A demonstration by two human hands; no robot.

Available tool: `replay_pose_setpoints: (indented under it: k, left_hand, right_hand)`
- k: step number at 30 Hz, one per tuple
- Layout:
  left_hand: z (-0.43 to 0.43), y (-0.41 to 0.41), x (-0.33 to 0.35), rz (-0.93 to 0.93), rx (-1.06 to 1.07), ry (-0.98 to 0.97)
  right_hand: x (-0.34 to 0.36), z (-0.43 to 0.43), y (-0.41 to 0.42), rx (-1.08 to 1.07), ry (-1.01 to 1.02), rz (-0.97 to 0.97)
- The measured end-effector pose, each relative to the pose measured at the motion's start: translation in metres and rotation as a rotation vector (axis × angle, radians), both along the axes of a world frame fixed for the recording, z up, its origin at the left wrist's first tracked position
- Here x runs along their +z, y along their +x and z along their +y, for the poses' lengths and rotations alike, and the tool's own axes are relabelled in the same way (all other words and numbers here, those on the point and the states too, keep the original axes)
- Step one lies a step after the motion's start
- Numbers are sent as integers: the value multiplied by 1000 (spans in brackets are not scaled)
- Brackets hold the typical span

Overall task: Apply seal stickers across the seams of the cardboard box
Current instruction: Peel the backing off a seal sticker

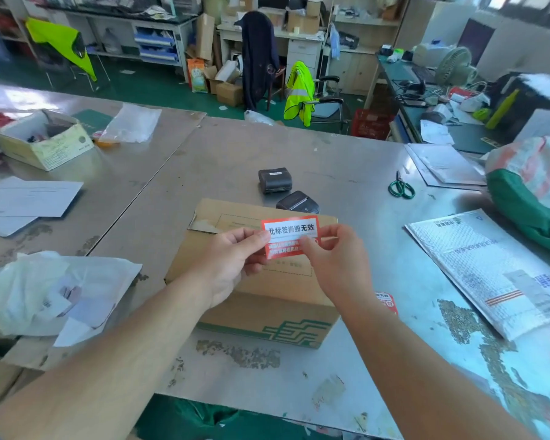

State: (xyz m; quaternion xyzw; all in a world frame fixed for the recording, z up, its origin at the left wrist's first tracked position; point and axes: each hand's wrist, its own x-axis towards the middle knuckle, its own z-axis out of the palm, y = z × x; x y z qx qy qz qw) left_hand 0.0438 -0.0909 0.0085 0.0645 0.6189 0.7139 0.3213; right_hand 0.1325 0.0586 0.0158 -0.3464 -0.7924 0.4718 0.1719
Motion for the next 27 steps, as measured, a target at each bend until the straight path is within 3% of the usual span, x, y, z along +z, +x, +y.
replay_pose_setpoints:
  k: [4, 8, 16, 27]
  left_hand:
    - [-4, -17, 3, -25, -26, 89]
    - [-14, -37, 2, -80, -32, 169]
    - [-38, -73, 3, -165, -163, 347]
    - [-41, -91, -11, -291, -221, 429]
  right_hand:
    - [5, -14, -13, -2, 130, 16]
    - [10, -30, -27, 167, 264, 110]
    - [4, -58, -38, 339, 59, 222]
    - [-5, -66, -57, 310, 41, 249]
